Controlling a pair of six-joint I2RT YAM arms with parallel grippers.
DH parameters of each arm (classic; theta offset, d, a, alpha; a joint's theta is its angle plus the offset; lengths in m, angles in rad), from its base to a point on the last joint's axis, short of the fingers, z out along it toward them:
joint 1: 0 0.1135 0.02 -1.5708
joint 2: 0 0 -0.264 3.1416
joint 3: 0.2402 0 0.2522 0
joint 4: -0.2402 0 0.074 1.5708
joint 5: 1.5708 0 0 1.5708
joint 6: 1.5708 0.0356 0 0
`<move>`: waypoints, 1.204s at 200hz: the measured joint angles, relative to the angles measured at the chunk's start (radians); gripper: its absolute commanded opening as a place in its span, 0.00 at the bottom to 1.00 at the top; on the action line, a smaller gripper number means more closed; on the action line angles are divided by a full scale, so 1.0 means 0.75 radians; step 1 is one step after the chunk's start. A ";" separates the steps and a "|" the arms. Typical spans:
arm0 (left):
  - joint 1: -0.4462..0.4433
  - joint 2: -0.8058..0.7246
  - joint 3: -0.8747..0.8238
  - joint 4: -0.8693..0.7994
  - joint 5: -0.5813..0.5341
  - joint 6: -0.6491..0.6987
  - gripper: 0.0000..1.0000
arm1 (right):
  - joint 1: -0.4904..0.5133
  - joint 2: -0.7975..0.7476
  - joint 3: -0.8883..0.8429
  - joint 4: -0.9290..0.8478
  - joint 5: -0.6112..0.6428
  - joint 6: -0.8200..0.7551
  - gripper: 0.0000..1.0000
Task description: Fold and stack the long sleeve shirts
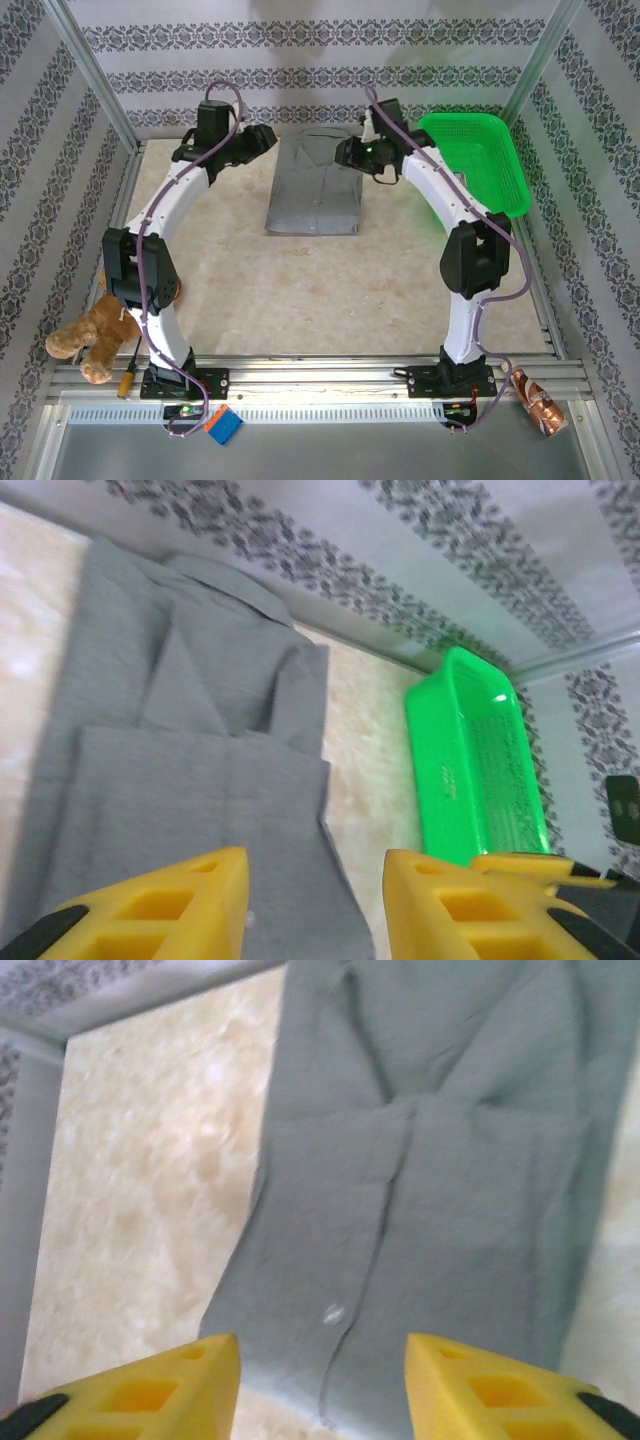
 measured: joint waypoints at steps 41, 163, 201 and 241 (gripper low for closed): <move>-0.108 0.114 -0.219 0.076 -0.037 -0.065 0.28 | 0.093 0.073 -0.222 0.072 -0.011 0.070 0.34; -0.104 0.017 -0.831 0.232 -0.385 -0.104 0.15 | 0.112 0.072 -0.715 0.437 0.012 0.144 0.45; -0.077 0.005 -0.795 0.210 -0.323 -0.100 0.17 | 0.163 -0.033 -0.858 0.460 0.005 0.322 0.47; -0.061 0.157 -0.523 0.207 -0.207 -0.102 0.17 | 0.354 -0.163 -1.128 0.749 0.010 0.833 0.48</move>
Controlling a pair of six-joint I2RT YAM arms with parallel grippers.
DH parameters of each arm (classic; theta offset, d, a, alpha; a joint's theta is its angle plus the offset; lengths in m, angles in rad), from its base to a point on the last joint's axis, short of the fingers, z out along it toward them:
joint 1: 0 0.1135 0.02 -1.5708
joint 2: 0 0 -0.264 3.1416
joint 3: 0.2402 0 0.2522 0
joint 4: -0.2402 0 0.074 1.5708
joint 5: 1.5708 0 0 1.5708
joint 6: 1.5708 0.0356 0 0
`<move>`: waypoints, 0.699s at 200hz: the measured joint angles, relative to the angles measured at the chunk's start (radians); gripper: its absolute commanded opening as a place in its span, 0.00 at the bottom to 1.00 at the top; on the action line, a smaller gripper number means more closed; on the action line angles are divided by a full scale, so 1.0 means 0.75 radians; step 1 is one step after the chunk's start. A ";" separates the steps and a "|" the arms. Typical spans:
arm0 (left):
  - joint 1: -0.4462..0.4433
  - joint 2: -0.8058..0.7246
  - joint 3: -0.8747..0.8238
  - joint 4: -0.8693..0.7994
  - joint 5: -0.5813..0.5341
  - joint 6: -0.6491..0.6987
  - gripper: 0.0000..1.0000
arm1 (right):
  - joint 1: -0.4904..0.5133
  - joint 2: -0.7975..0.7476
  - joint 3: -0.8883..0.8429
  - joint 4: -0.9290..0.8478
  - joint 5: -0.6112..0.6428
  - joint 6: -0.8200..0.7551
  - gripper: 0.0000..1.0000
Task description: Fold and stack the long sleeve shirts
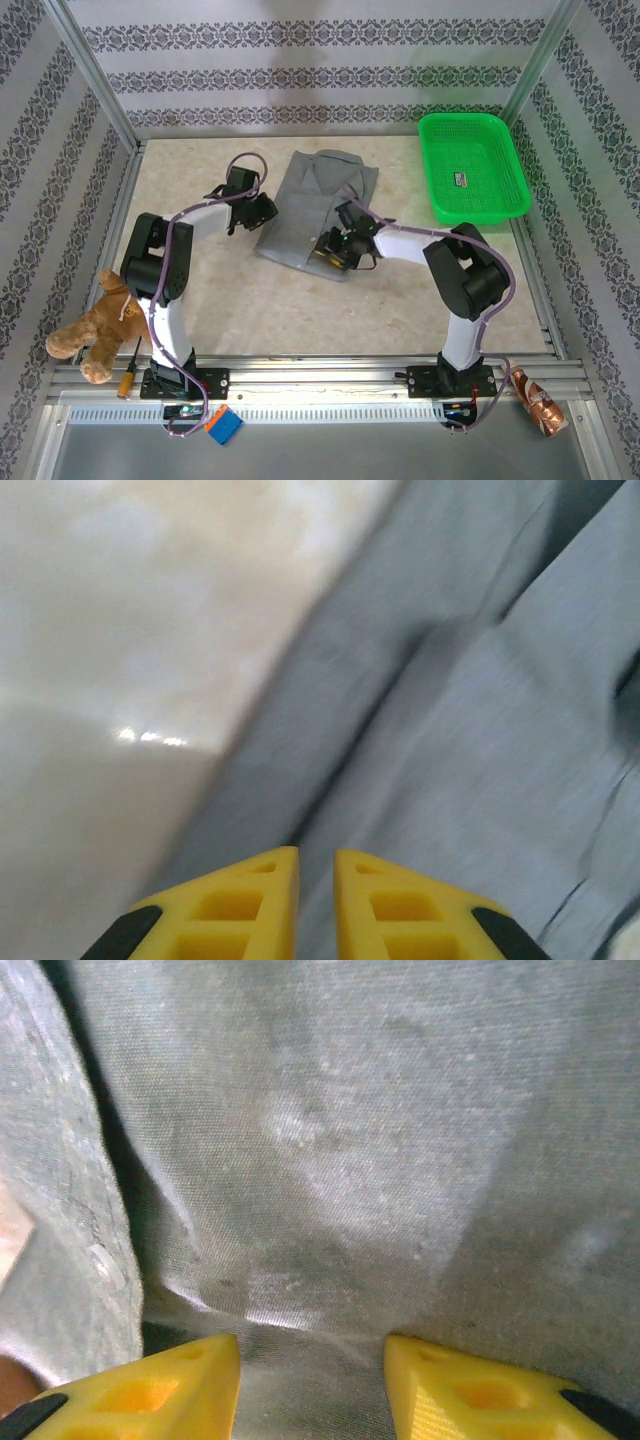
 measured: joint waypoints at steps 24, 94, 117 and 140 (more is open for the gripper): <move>0.024 0.077 0.137 -0.015 0.078 0.012 0.17 | 0.212 0.008 -0.109 0.350 0.115 0.441 0.48; 0.405 -0.331 0.276 -0.427 0.197 0.218 0.48 | 0.786 0.273 0.131 0.716 0.658 1.159 0.56; 0.412 -0.681 0.144 -0.498 0.204 0.223 0.53 | 0.727 0.257 0.227 0.563 0.558 1.113 0.58; 0.407 -0.961 -0.030 -0.595 0.193 0.203 0.56 | 0.637 0.161 0.303 0.338 0.427 0.956 0.59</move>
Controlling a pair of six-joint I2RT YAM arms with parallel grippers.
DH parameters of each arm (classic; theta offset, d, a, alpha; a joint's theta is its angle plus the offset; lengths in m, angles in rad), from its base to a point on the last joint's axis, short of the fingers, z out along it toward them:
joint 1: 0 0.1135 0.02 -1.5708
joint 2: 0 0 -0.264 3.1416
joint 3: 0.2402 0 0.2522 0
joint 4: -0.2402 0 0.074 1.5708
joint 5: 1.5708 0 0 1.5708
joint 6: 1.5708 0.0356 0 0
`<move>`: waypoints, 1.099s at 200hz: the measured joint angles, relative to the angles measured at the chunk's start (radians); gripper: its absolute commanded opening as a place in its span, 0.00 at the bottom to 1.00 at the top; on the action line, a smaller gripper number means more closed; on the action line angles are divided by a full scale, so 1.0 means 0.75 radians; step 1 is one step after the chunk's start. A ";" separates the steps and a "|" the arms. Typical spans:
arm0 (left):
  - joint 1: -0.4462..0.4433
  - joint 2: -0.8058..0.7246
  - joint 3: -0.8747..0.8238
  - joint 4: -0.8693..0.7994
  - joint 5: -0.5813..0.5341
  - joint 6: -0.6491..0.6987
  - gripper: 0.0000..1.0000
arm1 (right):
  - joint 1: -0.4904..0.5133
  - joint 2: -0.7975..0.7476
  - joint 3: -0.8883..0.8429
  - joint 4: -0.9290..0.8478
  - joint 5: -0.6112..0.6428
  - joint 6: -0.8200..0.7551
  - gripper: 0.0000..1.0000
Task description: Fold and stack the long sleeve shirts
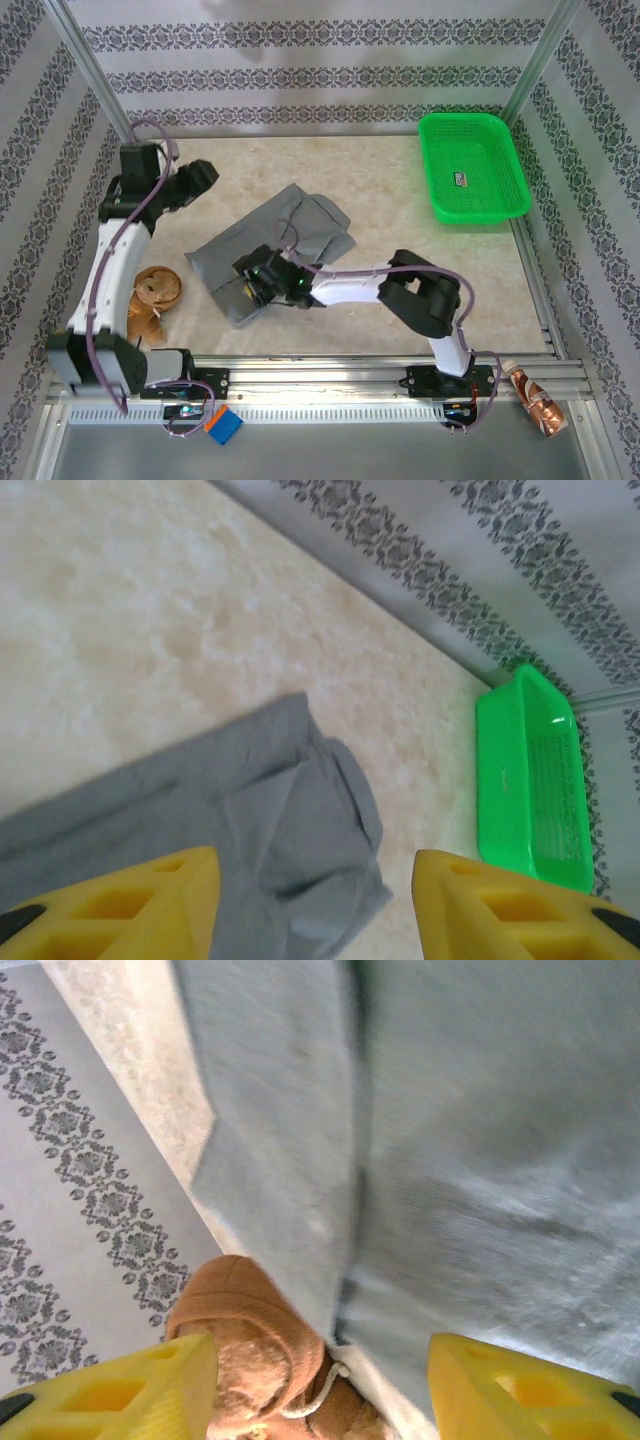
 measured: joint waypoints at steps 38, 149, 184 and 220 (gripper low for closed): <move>0.002 -0.323 -0.337 -0.190 -0.092 -0.110 0.55 | -0.179 -0.168 0.171 -0.361 -0.223 -0.473 0.58; -0.148 -0.429 -0.885 -0.297 -0.293 -0.427 0.47 | -0.470 0.364 0.996 -1.424 -0.585 -1.913 0.35; -0.149 -0.377 -0.926 -0.161 -0.319 -0.479 0.46 | -0.479 0.392 1.052 -1.495 -0.604 -2.023 0.34; -0.149 -0.275 -0.988 0.057 -0.322 -0.514 0.46 | -0.510 0.402 1.082 -1.512 -0.608 -2.067 0.32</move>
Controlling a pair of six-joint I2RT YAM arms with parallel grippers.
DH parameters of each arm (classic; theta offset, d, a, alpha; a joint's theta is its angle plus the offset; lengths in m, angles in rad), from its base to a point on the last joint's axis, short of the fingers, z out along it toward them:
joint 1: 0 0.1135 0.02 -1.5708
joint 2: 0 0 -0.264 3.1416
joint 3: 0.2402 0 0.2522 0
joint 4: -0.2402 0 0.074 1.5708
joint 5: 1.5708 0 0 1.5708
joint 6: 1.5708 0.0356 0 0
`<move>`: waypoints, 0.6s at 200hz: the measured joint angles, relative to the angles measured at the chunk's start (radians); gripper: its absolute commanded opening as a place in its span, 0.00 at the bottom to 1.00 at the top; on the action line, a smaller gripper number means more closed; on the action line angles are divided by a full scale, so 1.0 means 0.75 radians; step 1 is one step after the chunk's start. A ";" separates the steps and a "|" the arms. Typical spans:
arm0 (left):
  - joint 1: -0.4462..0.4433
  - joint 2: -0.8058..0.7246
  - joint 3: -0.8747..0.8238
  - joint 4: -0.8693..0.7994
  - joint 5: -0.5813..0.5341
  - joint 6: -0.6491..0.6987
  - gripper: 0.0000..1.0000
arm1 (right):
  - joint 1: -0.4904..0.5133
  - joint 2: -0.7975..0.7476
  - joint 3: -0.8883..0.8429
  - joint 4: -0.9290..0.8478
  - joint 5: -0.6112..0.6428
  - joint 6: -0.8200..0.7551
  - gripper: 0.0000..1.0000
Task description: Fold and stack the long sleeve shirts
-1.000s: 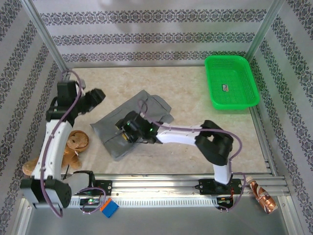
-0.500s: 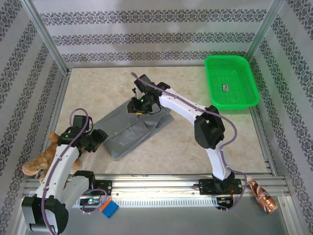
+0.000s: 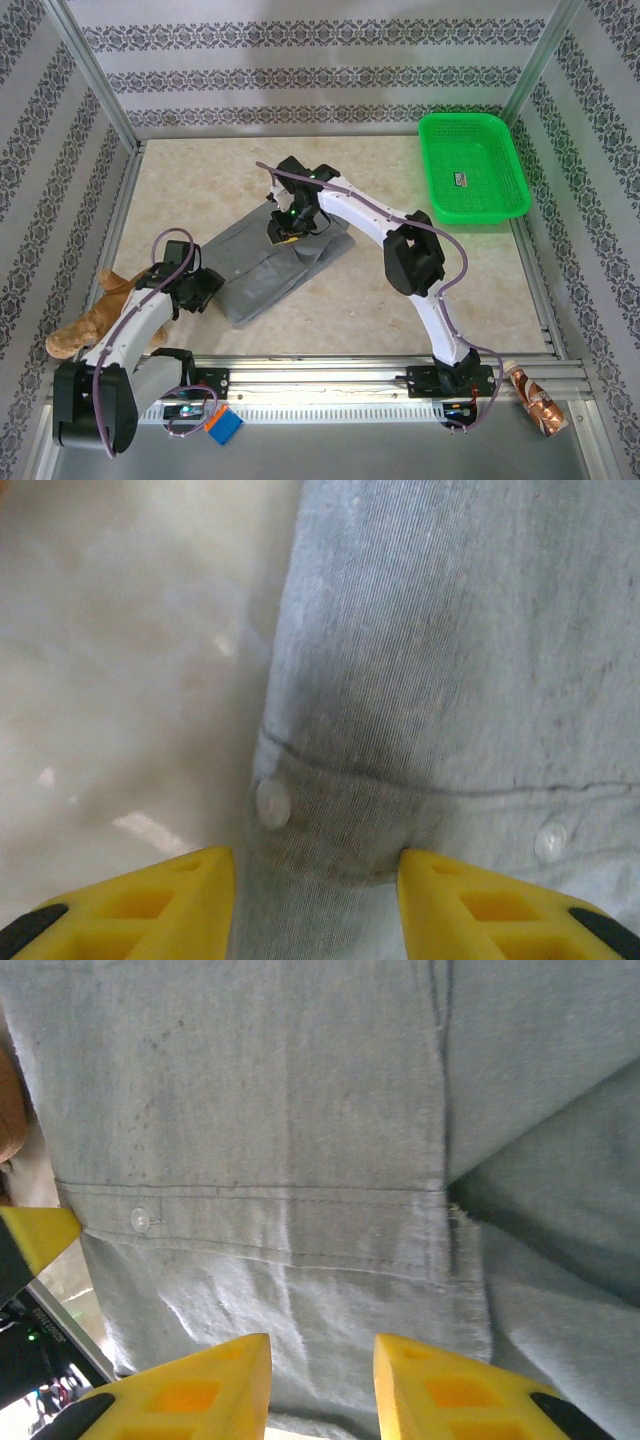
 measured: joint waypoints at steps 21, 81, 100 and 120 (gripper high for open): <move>0.000 0.100 -0.013 0.107 0.005 -0.010 0.41 | -0.028 0.024 0.023 -0.007 0.001 -0.015 0.30; 0.000 0.207 -0.014 0.232 0.001 -0.006 0.08 | -0.055 0.146 0.093 -0.027 -0.004 -0.023 0.26; 0.000 0.173 0.024 0.169 -0.025 0.025 0.06 | -0.055 0.187 0.104 -0.022 -0.006 -0.012 0.24; 0.000 0.135 0.116 0.072 -0.068 0.074 0.04 | -0.043 0.225 0.122 -0.022 -0.016 0.011 0.22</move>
